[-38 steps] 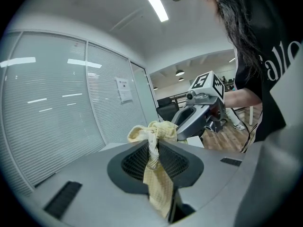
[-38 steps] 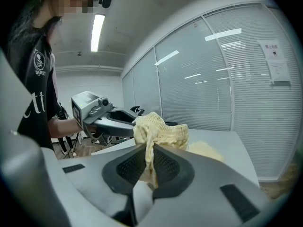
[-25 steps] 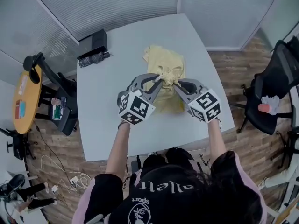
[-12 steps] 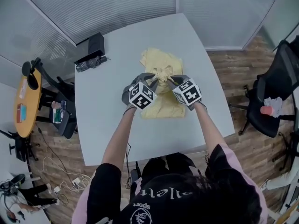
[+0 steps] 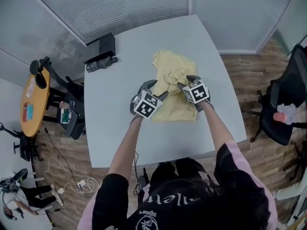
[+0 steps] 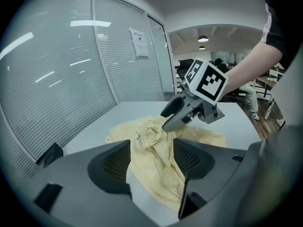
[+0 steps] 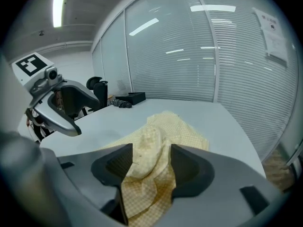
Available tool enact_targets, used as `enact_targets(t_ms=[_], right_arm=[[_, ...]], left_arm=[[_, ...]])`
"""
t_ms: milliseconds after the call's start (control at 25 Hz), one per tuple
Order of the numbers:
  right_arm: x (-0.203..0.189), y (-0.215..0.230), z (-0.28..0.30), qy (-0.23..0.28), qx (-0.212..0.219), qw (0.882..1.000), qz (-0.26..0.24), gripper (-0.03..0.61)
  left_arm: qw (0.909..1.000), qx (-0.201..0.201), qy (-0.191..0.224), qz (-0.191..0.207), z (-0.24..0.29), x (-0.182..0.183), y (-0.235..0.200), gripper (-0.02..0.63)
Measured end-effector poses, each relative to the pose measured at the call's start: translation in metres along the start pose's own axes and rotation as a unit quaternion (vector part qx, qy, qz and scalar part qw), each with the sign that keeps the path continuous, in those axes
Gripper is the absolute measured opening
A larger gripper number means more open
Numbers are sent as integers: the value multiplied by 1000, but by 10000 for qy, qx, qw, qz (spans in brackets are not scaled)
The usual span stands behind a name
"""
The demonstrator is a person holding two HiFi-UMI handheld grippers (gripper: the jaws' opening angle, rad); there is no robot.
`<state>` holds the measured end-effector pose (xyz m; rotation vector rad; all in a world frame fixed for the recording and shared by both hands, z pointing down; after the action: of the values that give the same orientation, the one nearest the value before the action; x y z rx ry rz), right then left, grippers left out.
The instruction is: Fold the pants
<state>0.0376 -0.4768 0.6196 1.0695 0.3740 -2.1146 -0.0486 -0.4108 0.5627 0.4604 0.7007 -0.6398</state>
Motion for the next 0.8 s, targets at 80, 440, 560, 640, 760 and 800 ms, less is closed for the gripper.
enact_targets(t_ms=[80,440,560,640,760,800], right_arm=[[5,-3,-3,53,14,10000,26,242],[35,-33,-63,846,150,9959,298,236],[41,-56,-91,1065,276,9936,235,222],[42,-73,-112,1202,346,9920,179,219],[43,-96,-144,1425,425,9887,188,216],[42,-104,-154,1491,450,9876,203,216]], left_arm=[[10000,-9,76,-33,-8,-1,5,285],[9948,-172,885,-475,-59,11,35,284],[9912,-199,1201,-514,-82,19,46,282],[9876,-210,1447,-570,-100,25,55,281],[9820,-219,1767,-639,-130,30,70,279],[9800,-210,1860,-669,-139,29,75,279]])
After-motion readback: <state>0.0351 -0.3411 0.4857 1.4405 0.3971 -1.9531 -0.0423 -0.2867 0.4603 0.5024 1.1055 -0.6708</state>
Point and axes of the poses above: the fingertips, and each gripper's own axes: z forward along the fingers, y to its right, x out of its top, the point moved 1 cm from there along -z, backward along the fingers, and after that the axes turned 3 degrees about -x, right-handed, at the moved point
